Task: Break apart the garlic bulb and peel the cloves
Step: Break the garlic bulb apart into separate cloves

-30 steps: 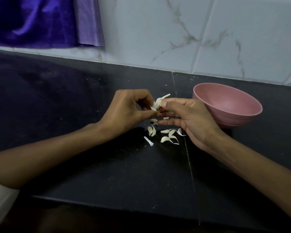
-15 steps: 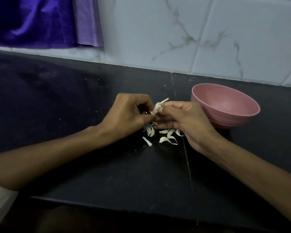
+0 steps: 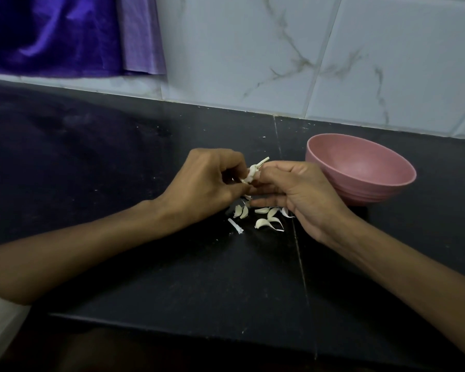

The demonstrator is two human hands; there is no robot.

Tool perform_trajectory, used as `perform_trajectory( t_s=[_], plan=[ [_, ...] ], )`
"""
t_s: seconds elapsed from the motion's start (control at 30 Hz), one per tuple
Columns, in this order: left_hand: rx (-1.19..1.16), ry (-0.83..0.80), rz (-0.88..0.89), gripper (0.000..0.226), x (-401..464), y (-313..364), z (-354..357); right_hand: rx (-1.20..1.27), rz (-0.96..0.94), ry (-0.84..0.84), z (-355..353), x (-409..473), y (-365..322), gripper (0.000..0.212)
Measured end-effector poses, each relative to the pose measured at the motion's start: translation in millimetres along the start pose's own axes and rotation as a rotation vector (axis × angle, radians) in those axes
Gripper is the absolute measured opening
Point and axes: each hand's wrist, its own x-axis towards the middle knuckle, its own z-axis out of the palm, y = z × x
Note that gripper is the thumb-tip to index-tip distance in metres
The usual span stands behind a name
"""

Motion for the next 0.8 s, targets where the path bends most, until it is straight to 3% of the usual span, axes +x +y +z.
perform_trajectory(
  t_s=[0.17, 0.3, 0.47, 0.8],
  plan=[
    [0.138, -0.019, 0.129, 0.015, -1.2, -3.6, 0.5, -0.013, -0.013, 0.038, 3.0, -1.2, 2.3, 0.019],
    [-0.006, 0.009, -0.09, 0.022, -0.3, 0.7, 4.3, -0.013, -0.021, 0.066, 3.4, -0.7, 3.3, 0.012],
    [-0.435, -0.032, -0.375, 0.028, 2.4, 3.8, 3.1, 0.002, -0.002, 0.045, 0.0, 0.1, 1.5, 0.011],
    [-0.52, -0.038, -0.364, 0.04, 6.7, 2.7, -2.7, 0.088, 0.0, -0.015, -3.3, 0.7, -0.3, 0.023]
  ],
)
